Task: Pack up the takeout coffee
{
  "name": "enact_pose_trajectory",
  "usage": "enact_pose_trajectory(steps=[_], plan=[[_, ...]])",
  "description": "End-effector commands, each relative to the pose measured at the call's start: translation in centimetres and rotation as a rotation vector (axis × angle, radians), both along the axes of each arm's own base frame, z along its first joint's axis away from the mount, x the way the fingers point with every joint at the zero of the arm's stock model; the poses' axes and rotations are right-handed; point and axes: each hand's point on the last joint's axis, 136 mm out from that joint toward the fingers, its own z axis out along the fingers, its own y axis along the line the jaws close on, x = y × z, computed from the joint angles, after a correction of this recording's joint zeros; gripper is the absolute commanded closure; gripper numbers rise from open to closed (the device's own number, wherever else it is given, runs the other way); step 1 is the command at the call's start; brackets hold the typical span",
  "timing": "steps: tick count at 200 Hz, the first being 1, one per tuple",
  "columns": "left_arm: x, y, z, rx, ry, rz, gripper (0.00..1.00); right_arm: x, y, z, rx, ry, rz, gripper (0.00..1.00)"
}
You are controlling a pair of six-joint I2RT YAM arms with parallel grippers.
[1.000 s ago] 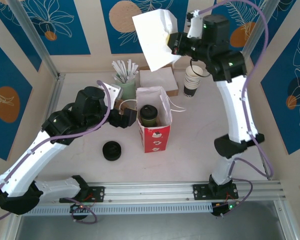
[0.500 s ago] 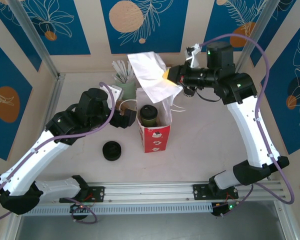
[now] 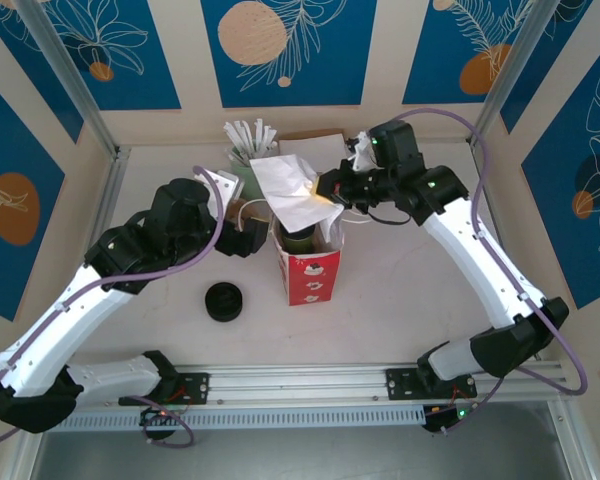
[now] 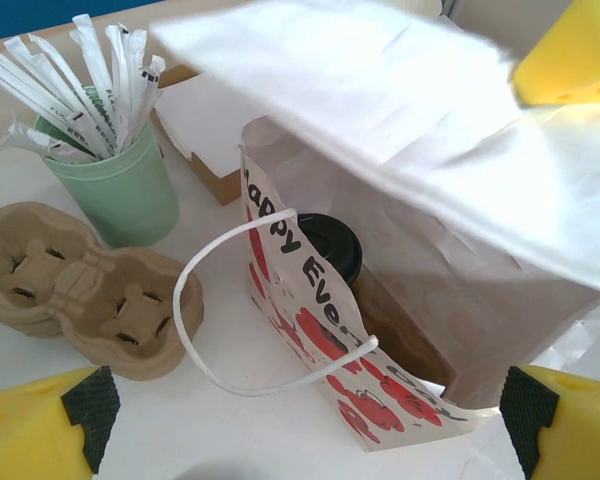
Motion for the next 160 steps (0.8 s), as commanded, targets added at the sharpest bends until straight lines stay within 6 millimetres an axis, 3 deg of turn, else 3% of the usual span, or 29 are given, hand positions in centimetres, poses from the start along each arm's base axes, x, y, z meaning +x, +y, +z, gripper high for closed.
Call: enact_pose_trajectory(steps=[1,40,90,160], plan=[[-0.2,0.9,0.3,0.003,-0.024,0.022,0.01,0.8,-0.2,-3.0,-0.153,-0.024,-0.057,1.0],[-0.5,1.4,0.3,-0.001,-0.03,0.03,0.01,1.1,0.3,-7.2,-0.314,0.008,-0.062,1.0],[-1.0,2.1,0.2,-0.004,-0.036,0.04,0.01,1.0,0.6,-11.1,-0.474,0.025,-0.063,1.0],[-1.3,2.4,0.1,-0.019,-0.037,0.044,0.01,1.3,-0.4,-14.6,-0.661,0.003,-0.109,1.0]])
